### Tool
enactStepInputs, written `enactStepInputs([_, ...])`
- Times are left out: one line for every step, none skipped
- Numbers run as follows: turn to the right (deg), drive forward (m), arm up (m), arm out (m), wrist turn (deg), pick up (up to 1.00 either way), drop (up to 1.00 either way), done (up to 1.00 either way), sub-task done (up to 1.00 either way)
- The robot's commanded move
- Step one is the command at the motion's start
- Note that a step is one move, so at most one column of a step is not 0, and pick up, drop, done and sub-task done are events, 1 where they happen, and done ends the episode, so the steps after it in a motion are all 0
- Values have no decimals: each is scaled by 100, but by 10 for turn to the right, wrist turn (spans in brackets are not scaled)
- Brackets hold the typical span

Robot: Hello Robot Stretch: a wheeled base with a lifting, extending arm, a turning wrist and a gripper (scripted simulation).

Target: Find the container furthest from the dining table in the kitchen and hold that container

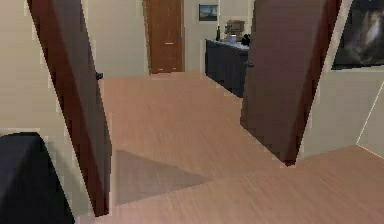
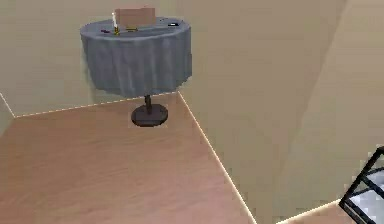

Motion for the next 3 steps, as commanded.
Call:
enactStepInputs([0,100,0,0,0,0,0,0,0])
enactStepInputs([-90,0,0,0,0,0,0,0,0])
enactStepInputs([0,5,0,0,0,0,0,0,0])
